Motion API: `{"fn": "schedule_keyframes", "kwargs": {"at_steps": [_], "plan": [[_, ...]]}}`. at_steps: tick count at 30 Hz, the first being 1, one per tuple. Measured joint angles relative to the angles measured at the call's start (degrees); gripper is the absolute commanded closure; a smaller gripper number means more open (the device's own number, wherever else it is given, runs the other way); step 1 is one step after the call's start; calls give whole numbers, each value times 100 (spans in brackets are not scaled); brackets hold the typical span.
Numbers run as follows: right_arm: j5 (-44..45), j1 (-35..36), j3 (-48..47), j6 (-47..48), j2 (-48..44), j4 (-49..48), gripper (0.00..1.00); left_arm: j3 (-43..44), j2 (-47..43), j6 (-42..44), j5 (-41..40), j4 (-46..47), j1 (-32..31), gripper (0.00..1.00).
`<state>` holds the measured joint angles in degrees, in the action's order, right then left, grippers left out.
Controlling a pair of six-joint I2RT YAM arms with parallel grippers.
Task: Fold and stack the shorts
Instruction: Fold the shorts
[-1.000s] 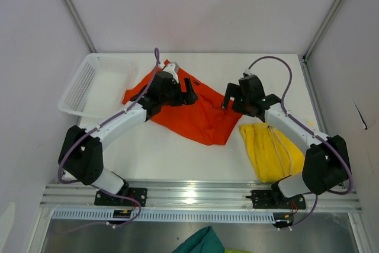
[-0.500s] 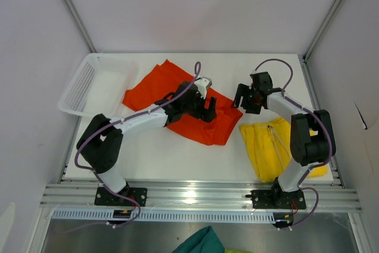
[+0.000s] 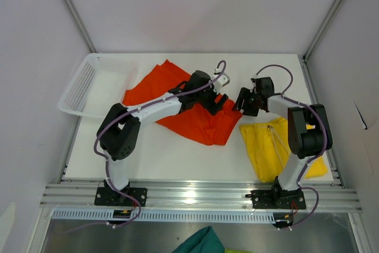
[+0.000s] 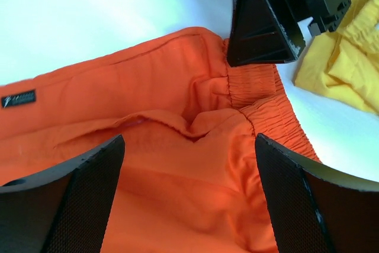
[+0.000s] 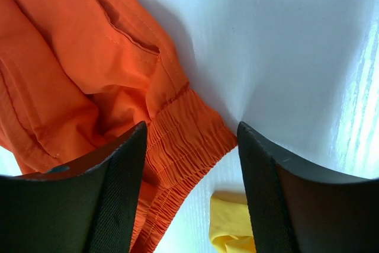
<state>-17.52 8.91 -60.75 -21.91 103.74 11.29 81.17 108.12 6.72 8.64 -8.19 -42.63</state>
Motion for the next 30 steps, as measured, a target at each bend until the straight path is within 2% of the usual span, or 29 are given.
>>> {"fn": "schedule_keyframes", "kwargs": {"at_steps": [9,13,16,17,24,25,28,30], "plan": [[-101,-9,186,-98,2,-481,38,505,745,693,422,-533,-116,8],[-98,-9,208,-140,2,-555,38,555,918,916,428,-697,-227,15],[-87,-2,216,-146,2,-570,44,612,1019,1021,466,-789,-291,32],[-81,-2,227,-155,2,-568,48,688,1080,1043,468,-863,-299,44],[15,35,258,-142,4,-525,62,1069,1377,1119,450,-1012,-289,88],[13,37,262,-140,4,-518,64,1069,1377,1117,452,-1008,-289,100],[13,42,262,-133,4,-511,71,1069,1377,1128,459,-997,-299,100],[13,46,262,-136,4,-507,71,1069,1377,1123,457,-994,-299,100]]}}
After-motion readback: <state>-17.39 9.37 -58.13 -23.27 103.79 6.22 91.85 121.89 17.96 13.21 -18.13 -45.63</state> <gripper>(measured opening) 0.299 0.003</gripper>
